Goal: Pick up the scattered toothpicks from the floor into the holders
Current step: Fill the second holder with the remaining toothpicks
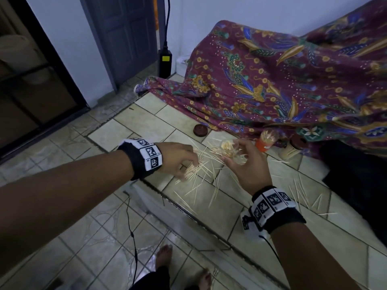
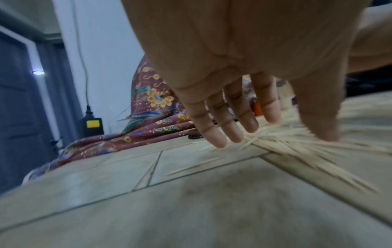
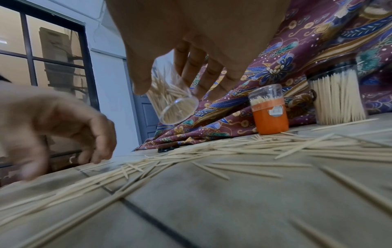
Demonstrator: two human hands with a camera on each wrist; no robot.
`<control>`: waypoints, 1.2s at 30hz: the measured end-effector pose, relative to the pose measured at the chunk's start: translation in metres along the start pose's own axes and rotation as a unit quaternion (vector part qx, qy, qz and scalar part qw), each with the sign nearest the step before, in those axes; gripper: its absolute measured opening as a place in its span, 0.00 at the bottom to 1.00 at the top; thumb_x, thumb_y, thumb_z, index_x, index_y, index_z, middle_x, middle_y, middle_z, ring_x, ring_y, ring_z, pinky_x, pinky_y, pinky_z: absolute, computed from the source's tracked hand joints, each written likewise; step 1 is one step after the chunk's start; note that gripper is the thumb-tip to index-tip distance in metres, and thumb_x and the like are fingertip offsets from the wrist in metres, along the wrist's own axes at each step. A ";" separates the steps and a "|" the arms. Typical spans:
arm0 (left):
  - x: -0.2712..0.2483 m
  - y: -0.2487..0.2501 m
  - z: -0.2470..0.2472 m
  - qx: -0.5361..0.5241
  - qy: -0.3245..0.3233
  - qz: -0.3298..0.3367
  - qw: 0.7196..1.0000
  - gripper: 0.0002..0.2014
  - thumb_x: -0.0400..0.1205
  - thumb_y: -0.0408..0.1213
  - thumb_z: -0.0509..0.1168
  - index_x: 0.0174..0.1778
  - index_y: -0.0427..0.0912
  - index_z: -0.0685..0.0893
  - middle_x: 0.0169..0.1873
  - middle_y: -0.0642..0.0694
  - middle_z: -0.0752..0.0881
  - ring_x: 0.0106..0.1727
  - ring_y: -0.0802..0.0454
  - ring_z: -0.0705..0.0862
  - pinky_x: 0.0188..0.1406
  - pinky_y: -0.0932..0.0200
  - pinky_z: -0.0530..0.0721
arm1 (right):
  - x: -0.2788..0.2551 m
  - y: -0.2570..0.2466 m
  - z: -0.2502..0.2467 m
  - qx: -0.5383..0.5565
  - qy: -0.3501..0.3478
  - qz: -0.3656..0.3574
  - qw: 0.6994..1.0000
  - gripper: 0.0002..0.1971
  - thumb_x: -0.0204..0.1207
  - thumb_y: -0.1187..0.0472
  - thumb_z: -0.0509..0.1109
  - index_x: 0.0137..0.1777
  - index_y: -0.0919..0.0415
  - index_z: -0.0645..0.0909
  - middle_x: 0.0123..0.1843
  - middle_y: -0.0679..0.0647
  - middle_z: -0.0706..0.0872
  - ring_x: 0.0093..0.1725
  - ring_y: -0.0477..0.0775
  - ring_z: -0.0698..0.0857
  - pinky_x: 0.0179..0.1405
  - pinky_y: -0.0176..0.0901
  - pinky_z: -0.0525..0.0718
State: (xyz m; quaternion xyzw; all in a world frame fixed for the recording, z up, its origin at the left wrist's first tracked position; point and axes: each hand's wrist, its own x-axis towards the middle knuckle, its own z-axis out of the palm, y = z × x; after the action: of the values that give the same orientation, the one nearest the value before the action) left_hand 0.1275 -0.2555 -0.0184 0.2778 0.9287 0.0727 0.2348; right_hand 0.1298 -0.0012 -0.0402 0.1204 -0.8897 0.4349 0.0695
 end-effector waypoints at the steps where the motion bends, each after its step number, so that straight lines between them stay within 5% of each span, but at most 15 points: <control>1: -0.006 -0.001 0.002 0.020 -0.021 0.015 0.999 0.31 0.73 0.56 0.74 0.71 0.55 0.74 0.63 0.52 0.75 0.60 0.52 0.77 0.56 0.57 0.79 | 0.000 0.000 0.000 0.000 0.004 -0.001 1.000 0.23 0.69 0.53 0.82 0.61 0.51 0.79 0.51 0.40 0.83 0.50 0.45 0.82 0.52 0.46 0.83; 5: -0.018 0.002 0.015 0.080 -0.037 0.054 0.995 0.41 0.68 0.68 0.72 0.74 0.56 0.67 0.68 0.52 0.70 0.62 0.51 0.74 0.60 0.55 0.77 | 0.000 0.000 0.001 -0.001 0.011 0.002 1.000 0.23 0.68 0.53 0.82 0.61 0.51 0.79 0.52 0.42 0.84 0.50 0.45 0.82 0.52 0.49 0.84; 14: 0.008 0.003 0.023 0.156 0.006 0.083 0.984 0.46 0.61 0.78 0.66 0.65 0.50 0.68 0.61 0.50 0.69 0.58 0.50 0.72 0.58 0.53 0.71 | -0.004 0.002 -0.004 -0.001 0.023 0.025 0.999 0.24 0.68 0.52 0.82 0.63 0.51 0.79 0.54 0.43 0.84 0.51 0.45 0.81 0.52 0.42 0.81; 22: 0.048 0.012 0.006 0.131 0.049 0.052 0.989 0.41 0.62 0.75 0.68 0.62 0.50 0.70 0.60 0.48 0.71 0.57 0.49 0.72 0.55 0.52 0.72 | -0.013 0.014 -0.016 -0.027 0.037 0.059 0.997 0.24 0.69 0.50 0.81 0.63 0.49 0.79 0.51 0.40 0.83 0.50 0.43 0.80 0.50 0.38 0.77; 26: 0.047 0.010 -0.004 0.111 0.058 0.045 0.991 0.41 0.68 0.73 0.67 0.70 0.50 0.69 0.65 0.47 0.71 0.64 0.47 0.72 0.60 0.52 0.73 | -0.015 0.019 -0.021 -0.034 0.042 0.063 0.997 0.24 0.69 0.50 0.81 0.63 0.49 0.79 0.52 0.41 0.83 0.50 0.44 0.81 0.51 0.40 0.78; 30: 0.023 0.005 0.008 0.135 -0.010 0.099 0.986 0.53 0.62 0.78 0.65 0.81 0.61 0.56 0.80 0.48 0.58 0.77 0.47 0.61 0.77 0.48 0.59 | -0.014 0.018 -0.021 -0.026 0.040 0.065 0.997 0.23 0.69 0.51 0.81 0.61 0.49 0.78 0.52 0.41 0.83 0.50 0.44 0.81 0.51 0.39 0.77; 36: 0.016 0.012 0.035 0.154 -0.016 0.124 0.980 0.58 0.61 0.80 0.64 0.82 0.64 0.44 0.85 0.47 0.44 0.84 0.44 0.45 0.82 0.39 0.41 | -0.009 0.013 -0.013 -0.020 0.038 0.057 0.997 0.24 0.68 0.51 0.82 0.62 0.49 0.79 0.52 0.41 0.83 0.51 0.44 0.81 0.52 0.40 0.79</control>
State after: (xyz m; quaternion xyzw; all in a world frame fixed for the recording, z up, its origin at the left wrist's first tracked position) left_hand 0.1381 -0.2362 -0.0521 0.4248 0.8831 -0.0468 0.1936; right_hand 0.1347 0.0182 -0.0443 0.0516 -0.9004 0.4244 0.0804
